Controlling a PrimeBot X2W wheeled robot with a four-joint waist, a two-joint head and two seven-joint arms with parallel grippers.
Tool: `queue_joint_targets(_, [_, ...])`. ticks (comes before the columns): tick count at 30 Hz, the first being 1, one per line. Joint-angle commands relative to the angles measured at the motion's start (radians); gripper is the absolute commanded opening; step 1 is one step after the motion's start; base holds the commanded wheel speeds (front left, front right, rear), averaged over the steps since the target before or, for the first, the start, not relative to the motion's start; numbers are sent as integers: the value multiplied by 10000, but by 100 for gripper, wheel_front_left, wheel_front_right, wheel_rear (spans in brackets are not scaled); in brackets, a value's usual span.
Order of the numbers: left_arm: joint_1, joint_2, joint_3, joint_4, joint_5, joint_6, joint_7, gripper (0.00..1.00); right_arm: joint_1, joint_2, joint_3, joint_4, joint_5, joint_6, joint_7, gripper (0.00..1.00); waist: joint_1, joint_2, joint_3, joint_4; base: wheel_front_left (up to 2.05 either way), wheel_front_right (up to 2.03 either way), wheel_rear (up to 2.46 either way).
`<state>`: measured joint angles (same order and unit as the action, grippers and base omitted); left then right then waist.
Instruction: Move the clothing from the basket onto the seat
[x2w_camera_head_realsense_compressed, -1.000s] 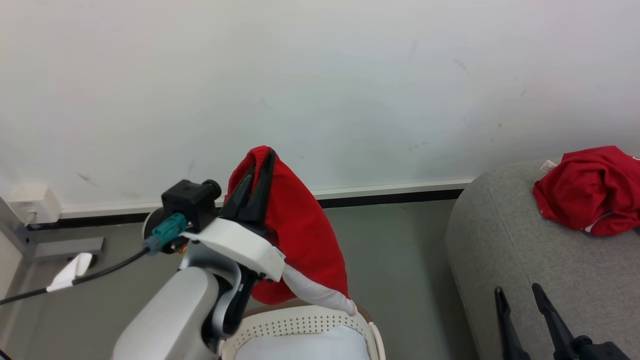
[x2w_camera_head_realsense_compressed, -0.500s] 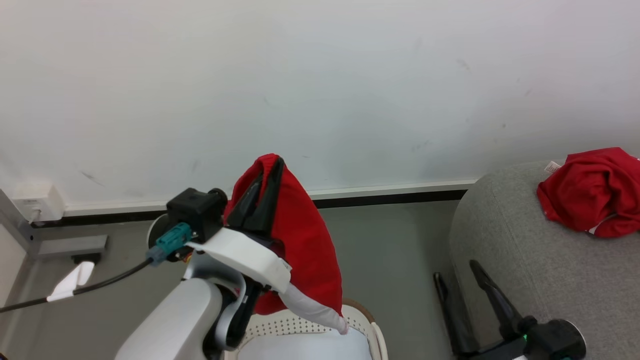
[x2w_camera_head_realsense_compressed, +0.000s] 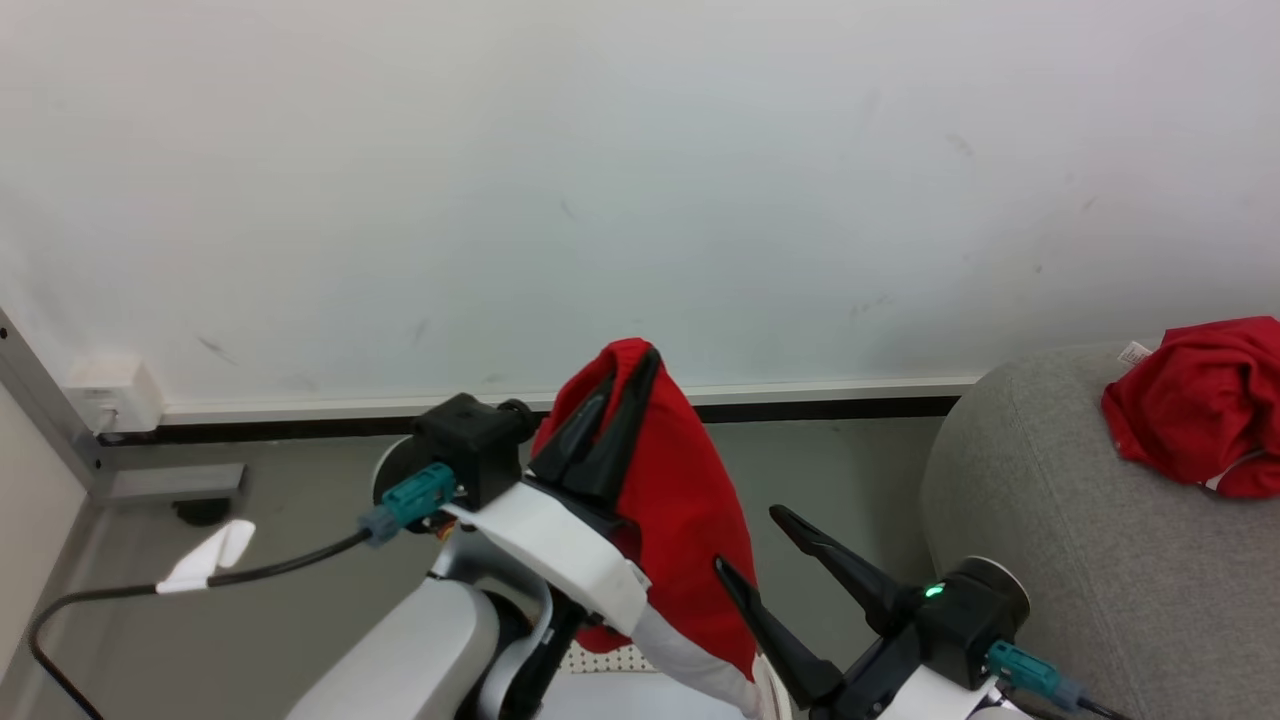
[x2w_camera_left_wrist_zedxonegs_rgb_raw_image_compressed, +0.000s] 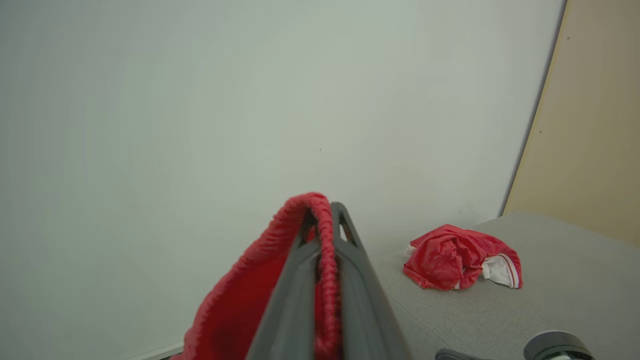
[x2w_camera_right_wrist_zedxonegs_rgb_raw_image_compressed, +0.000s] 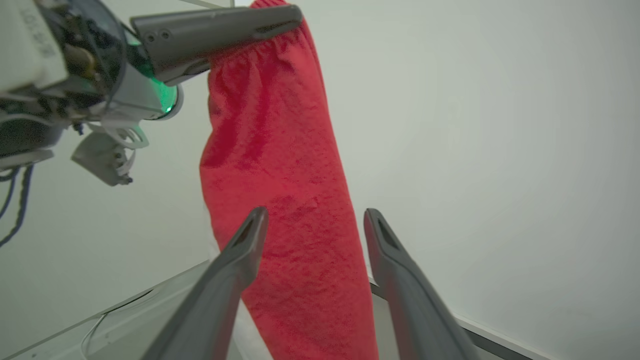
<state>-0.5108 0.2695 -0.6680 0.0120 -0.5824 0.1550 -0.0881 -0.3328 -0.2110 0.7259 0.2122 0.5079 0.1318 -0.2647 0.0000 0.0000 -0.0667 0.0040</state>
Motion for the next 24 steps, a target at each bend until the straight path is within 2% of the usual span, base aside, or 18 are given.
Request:
queue_joint_targets(1, [91, -48, -68, -121, -81, -69, 39, 0, -369, -203, 312, 171, 255, -24, 6, 100, 0, 0, -26, 31, 0, 0, 0])
queue_joint_targets(7, [106, -245, -592, -528, -128, -323, 358, 0, -1691, -575, 1825, 1034, 1127, -22, 6, 100, 0, 0, -114, 188, 0, 0, 0])
queue_joint_targets(18, [162, -451, -1097, -1215, -375, -593, 729, 0, -2319, -302, 2773, 1689, 2595, -22, 6, 100, 0, 0, -137, 392, 0, 0, 0])
queue_joint_targets(19, [159, -460, -1108, -1263, -369, -588, 742, 0, -2345, -269, 2864, 1716, 2817, -22, 6, 82, 0, 0, -132, 393, 0, 0, 0])
queue_joint_targets(20, [163, -471, -1110, -1314, -381, -587, 746, 0, -2391, -243, 2902, 1739, 2944, -22, 6, 37, 0, 0, -127, 391, 0, 0, 0])
queue_joint_targets(21, [169, -474, -1109, -1350, -404, -582, 748, 0, -2422, -234, 2896, 1791, 3079, -22, 6, 0, 0, 0, -120, 390, 0, 0, 0])
queue_joint_targets(24, [169, -434, -1085, -1419, -443, -563, 777, 0, -2412, -212, 2820, 1862, 3292, -22, 6, 0, 0, 0, -94, 398, 0, 0, 0])
